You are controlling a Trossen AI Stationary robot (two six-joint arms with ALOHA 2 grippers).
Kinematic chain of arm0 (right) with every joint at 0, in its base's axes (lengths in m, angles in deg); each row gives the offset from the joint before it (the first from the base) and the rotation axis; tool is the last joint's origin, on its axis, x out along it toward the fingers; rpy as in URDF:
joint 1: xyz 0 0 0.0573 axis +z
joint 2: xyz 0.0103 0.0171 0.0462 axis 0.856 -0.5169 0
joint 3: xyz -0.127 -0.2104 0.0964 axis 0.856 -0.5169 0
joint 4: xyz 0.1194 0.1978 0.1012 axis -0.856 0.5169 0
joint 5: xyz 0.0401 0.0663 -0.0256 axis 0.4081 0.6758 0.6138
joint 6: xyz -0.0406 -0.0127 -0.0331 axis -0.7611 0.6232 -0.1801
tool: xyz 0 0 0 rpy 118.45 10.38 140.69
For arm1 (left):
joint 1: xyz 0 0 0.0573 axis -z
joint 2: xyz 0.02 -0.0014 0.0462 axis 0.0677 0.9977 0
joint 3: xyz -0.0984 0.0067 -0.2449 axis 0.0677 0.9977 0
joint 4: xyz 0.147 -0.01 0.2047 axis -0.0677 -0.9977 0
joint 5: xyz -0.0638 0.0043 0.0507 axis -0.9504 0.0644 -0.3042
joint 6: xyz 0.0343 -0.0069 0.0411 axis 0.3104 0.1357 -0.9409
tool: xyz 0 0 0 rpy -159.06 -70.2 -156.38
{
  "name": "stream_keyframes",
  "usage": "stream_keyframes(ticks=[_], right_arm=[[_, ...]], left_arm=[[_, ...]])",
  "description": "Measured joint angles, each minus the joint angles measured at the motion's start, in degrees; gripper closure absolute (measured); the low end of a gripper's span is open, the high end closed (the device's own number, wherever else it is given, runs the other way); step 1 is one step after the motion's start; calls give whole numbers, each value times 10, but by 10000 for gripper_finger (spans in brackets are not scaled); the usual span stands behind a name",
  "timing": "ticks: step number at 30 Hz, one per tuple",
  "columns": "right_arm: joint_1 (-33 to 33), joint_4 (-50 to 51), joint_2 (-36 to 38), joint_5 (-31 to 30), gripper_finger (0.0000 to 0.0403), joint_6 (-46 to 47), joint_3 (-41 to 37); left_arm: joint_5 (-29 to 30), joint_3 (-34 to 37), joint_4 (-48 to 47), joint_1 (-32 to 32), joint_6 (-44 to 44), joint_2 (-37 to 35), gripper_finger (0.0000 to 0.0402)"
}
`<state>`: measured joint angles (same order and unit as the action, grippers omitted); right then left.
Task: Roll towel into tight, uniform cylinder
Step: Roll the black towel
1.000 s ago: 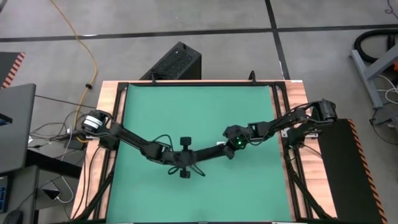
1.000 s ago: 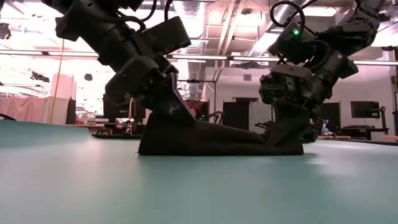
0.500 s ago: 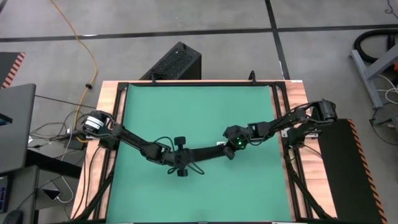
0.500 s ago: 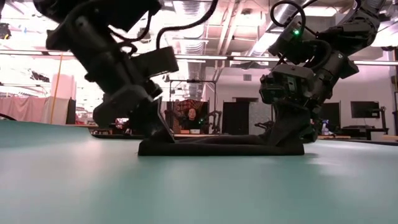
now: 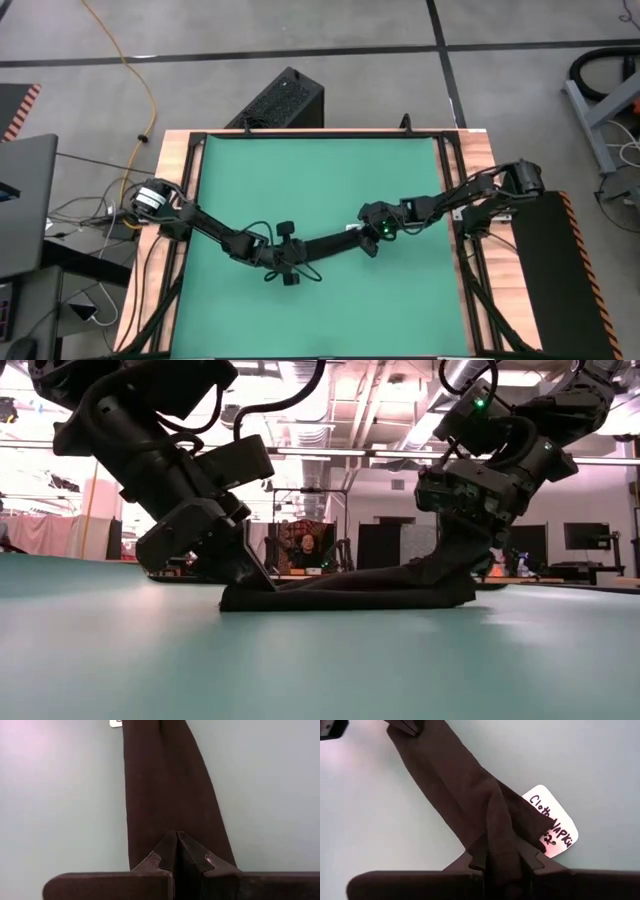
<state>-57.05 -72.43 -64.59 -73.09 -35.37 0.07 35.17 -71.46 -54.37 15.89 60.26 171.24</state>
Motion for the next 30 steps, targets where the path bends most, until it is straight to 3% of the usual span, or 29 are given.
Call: stream_keyframes(ticks=[11, 16, 21, 26, 30], right_arm=[[1, 61, 41, -22, 241, -21, 0], [0, 84, 84, -37, 209, -87, 0], [0, 86, 154, -97, 207, -154, 0], [2, 124, 213, -112, 219, -156, 0], [11, 82, 214, -111, 243, -172, 0]], left_arm=[[-14, 0, -6, 0, -3, 0, 401], [-14, 0, -14, 0, -3, 0, 401], [-15, 0, -18, 0, -5, 0, 401], [-15, 0, -18, 0, -5, 0, 401], [-14, 0, -18, 0, -9, 0, 402]])
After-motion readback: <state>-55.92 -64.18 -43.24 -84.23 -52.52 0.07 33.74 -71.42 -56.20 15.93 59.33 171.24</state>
